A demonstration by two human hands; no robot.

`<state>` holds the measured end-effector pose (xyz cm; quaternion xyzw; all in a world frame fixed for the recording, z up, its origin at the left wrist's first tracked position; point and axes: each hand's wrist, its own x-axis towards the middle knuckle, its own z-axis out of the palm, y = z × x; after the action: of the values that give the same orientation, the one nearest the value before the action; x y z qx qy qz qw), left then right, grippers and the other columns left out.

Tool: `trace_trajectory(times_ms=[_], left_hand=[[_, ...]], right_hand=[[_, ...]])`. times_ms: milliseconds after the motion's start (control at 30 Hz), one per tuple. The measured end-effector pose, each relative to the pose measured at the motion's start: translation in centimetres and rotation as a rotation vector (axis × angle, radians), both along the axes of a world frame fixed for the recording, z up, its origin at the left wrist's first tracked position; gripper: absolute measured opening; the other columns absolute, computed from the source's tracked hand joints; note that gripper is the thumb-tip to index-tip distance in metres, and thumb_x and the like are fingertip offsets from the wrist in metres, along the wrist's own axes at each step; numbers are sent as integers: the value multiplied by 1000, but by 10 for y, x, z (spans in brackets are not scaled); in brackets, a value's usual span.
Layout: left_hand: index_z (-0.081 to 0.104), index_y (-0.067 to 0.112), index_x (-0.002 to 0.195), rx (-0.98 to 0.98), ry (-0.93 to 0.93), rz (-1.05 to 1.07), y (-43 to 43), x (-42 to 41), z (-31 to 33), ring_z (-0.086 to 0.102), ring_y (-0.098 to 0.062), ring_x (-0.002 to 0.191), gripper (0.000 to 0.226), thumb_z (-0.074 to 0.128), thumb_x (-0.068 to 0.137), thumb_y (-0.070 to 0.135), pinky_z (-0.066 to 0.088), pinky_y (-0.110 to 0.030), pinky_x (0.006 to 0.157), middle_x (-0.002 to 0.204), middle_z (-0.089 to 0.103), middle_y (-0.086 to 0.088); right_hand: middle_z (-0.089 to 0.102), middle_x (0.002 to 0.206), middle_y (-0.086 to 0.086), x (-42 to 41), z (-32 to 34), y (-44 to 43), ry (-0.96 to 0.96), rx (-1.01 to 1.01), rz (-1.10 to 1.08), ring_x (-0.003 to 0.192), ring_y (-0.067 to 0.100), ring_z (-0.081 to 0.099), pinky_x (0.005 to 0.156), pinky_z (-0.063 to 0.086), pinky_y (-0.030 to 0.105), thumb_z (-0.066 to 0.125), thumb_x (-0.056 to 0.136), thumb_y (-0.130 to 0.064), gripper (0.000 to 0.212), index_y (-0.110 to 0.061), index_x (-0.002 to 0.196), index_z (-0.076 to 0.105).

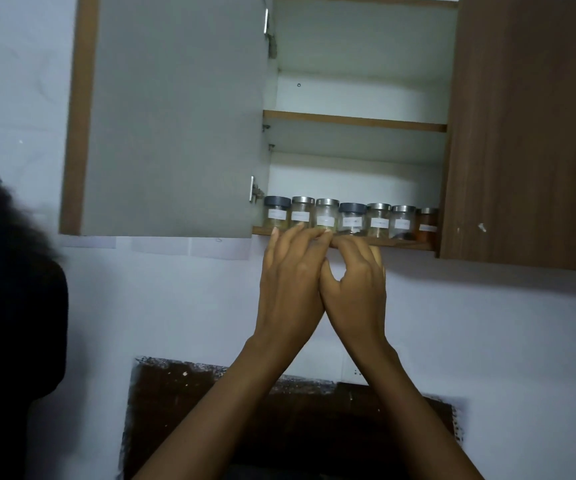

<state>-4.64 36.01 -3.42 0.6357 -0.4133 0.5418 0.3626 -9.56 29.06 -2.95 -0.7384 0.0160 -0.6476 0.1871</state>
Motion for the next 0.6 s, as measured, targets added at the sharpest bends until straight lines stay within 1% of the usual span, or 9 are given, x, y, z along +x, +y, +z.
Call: trace_trajectory(times_ms=[67, 133, 233, 333, 400, 467, 533, 600], left_hand=[[62, 7, 118, -19, -41, 57, 19, 0, 4, 51, -29, 123, 41, 45, 81, 10, 18, -42, 113, 121, 62, -8], [63, 9, 117, -41, -101, 175, 38, -4, 10, 50, -29, 124, 40, 42, 84, 15, 12, -44, 113, 121, 62, -8], [61, 17, 121, -142, -133, 386, 64, -14, 18, 41, -30, 132, 37, 52, 85, 19, 3, -54, 110, 133, 55, -6], [56, 25, 125, -308, -66, 496, 87, -23, 27, 25, -32, 140, 42, 60, 83, 24, -2, -59, 107, 147, 40, -4], [54, 30, 127, -429, 16, 551, 103, -24, 34, 18, -35, 142, 47, 58, 81, 22, -2, -61, 105, 152, 31, -2], [54, 32, 127, -542, 112, 537, 117, -22, 42, 14, -37, 142, 50, 57, 78, 20, 0, -63, 104, 154, 25, -4], [53, 33, 128, -579, 178, 484, 124, -20, 47, 14, -37, 142, 50, 56, 79, 22, 4, -64, 106, 155, 22, -6], [52, 33, 128, -573, 205, 433, 123, -21, 48, 18, -35, 142, 49, 55, 80, 22, 13, -58, 108, 155, 21, -8]], right_hand=[[64, 108, -2, 4, 2, 18, -11, -7, 17, 103, 16, 50, 87, 45, 39, 47, 83, -24, 29, -14, 105, 64], [64, 106, -3, 6, 6, 33, -18, -19, 40, 103, 17, 51, 88, 45, 39, 47, 83, -24, 27, -14, 103, 64], [63, 101, -2, 5, 16, 54, -52, -44, 70, 99, 19, 52, 87, 43, 35, 46, 84, -29, 27, -13, 96, 63], [62, 98, -3, 1, 27, 71, -110, -60, 79, 96, 18, 52, 85, 40, 29, 44, 83, -33, 30, -12, 93, 64], [62, 99, -3, -2, 30, 81, -130, -60, 81, 96, 17, 52, 85, 41, 30, 46, 82, -28, 27, -12, 95, 64], [62, 100, -3, -3, 29, 85, -120, -67, 79, 97, 16, 52, 85, 43, 32, 46, 81, -25, 28, -12, 97, 65], [61, 101, -2, -3, 28, 85, -100, -77, 57, 98, 16, 52, 87, 44, 34, 44, 81, -26, 29, -13, 97, 64], [62, 101, -2, -4, 27, 83, -83, -76, 37, 99, 17, 53, 88, 44, 37, 47, 81, -22, 25, -13, 97, 65]])
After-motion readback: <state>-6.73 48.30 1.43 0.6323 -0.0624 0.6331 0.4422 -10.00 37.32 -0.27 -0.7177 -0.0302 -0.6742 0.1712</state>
